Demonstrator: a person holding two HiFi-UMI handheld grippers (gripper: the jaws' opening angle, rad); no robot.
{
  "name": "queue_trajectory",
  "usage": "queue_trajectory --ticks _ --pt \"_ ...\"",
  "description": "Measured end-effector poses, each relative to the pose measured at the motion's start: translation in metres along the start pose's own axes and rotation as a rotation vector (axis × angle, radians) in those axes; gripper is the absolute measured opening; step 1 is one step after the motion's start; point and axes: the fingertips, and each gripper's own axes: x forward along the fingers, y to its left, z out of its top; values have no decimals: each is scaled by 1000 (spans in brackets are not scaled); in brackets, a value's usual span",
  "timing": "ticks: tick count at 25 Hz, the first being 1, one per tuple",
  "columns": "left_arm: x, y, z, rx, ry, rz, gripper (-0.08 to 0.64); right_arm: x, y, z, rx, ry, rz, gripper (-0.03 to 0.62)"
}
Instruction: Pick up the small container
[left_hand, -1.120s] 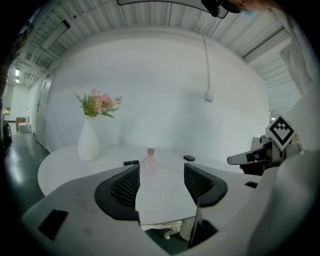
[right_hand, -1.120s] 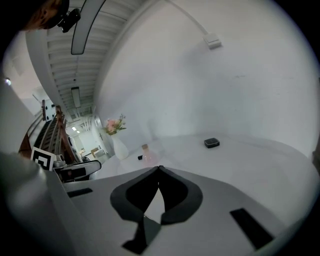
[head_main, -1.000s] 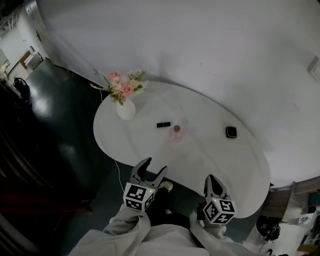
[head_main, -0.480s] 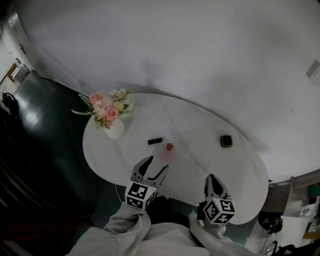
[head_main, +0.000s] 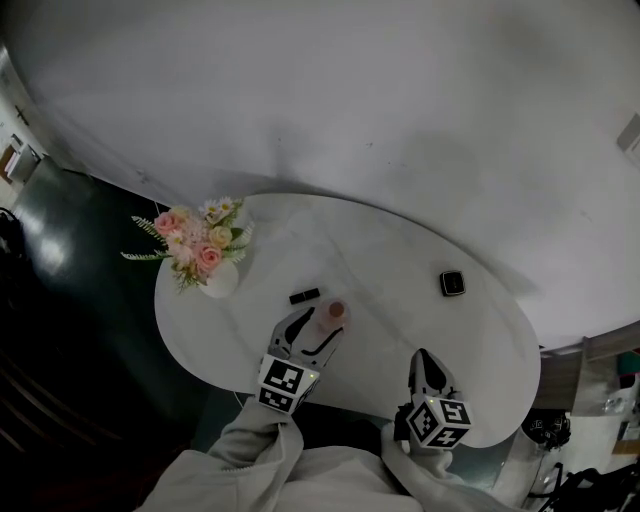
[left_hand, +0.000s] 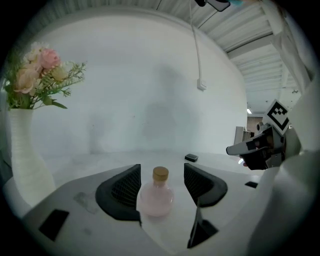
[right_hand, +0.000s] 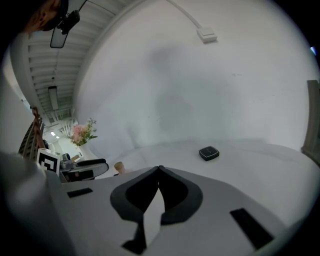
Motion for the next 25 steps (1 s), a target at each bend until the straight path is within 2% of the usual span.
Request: queue_trajectory --ticks 9,20,21,23,25 --pt "42 2 -23 38 67 -74 265 8 -13 -13 12 62 -70 49" --pt "73 4 -35 100 56 -47 265 23 -25 -16 7 124 -102 49" --pt "74 4 -35 97 57 -48 261 24 -26 -17 9 127 -103 49" --pt "75 2 -34 102 53 -51 197 26 -28 -16 16 131 -104 49" --pt "76 -1 -33 123 47 -49 169 28 -29 -16 21 135 -106 49"
